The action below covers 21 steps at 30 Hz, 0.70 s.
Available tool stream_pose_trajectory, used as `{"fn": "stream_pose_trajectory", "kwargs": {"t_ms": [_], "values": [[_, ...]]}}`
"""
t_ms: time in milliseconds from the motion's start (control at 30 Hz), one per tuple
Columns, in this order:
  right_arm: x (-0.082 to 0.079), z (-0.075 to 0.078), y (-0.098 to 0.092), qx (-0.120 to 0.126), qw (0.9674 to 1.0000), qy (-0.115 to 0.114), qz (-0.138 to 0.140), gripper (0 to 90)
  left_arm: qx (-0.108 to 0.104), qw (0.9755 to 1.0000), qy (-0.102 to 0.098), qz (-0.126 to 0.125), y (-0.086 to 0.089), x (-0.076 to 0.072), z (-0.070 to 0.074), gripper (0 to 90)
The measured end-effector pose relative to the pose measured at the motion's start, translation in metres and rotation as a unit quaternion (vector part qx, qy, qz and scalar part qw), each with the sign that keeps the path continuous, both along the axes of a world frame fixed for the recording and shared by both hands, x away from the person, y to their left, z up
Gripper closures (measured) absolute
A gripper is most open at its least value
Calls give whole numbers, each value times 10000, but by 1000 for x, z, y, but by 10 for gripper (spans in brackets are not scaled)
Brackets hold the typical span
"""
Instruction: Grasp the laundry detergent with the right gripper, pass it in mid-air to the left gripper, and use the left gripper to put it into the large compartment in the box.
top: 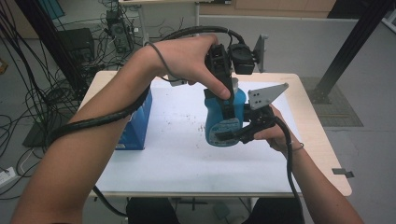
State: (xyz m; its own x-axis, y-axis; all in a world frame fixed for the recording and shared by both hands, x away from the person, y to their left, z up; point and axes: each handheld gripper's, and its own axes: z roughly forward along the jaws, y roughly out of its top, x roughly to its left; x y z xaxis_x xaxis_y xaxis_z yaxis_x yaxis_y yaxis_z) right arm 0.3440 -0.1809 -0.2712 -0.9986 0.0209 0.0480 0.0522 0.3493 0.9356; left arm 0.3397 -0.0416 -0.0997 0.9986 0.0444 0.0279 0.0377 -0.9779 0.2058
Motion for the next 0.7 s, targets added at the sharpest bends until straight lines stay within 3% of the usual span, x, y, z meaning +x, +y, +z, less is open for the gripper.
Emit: {"fn": "stream_pose_trajectory", "kwargs": {"t_ms": [700], "values": [[1,0,2,-17,10000,-6,31,421,26,10000,11,-2,-1,2,-2,120]]}}
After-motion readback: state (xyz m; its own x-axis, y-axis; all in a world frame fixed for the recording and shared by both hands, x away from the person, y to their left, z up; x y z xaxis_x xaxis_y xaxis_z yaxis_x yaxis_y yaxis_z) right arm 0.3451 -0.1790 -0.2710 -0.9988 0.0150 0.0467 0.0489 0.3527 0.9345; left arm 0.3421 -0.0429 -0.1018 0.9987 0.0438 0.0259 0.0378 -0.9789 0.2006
